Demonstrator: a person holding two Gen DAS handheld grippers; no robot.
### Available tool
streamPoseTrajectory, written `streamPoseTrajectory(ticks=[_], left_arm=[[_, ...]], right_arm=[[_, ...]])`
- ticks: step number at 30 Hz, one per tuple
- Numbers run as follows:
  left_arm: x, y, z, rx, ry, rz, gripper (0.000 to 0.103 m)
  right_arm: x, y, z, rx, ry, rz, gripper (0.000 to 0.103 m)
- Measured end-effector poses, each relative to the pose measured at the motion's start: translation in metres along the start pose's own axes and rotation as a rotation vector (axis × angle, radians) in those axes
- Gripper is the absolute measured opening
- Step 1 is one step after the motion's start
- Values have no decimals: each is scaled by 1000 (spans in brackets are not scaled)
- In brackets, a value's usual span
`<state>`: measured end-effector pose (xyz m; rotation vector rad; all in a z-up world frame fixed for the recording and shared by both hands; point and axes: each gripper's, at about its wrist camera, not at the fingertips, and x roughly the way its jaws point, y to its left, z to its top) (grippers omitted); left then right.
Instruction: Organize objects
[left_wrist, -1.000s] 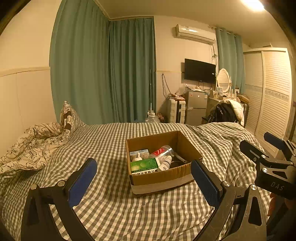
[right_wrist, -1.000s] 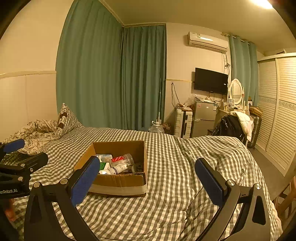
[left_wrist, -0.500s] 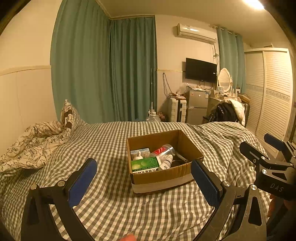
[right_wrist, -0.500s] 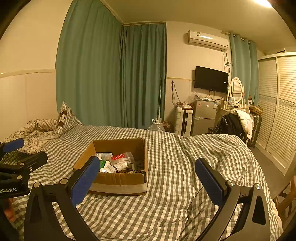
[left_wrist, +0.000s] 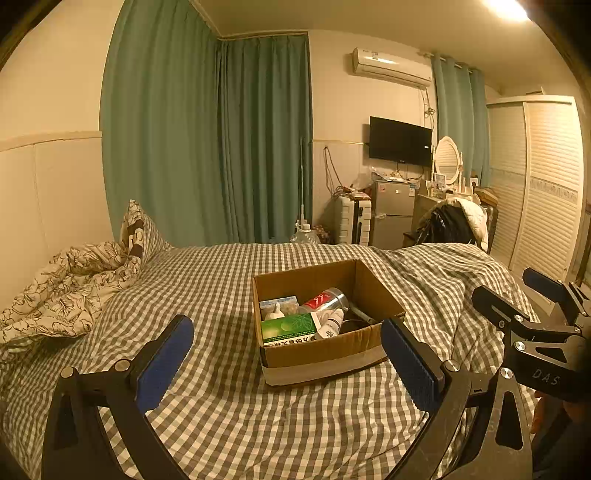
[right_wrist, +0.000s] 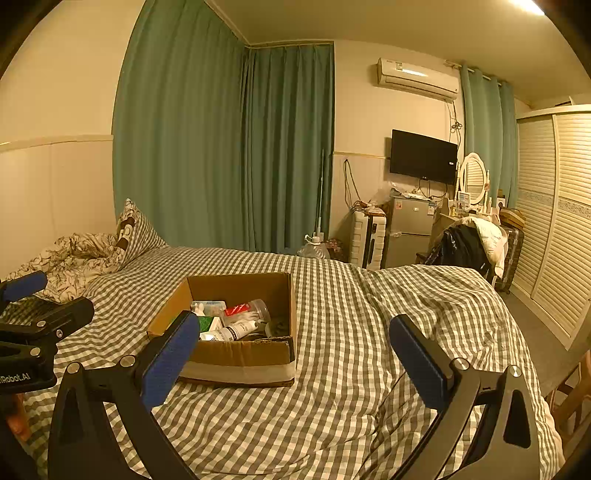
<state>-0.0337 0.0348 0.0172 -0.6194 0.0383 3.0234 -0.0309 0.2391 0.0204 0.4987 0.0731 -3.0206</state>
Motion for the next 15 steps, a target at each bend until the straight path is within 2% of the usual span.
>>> streamPoseTrajectory(ticks=[15], left_arm=[[2, 1, -3, -11, 11, 4, 103]], right_arm=[[2, 1, -2, -7, 11, 3, 103]])
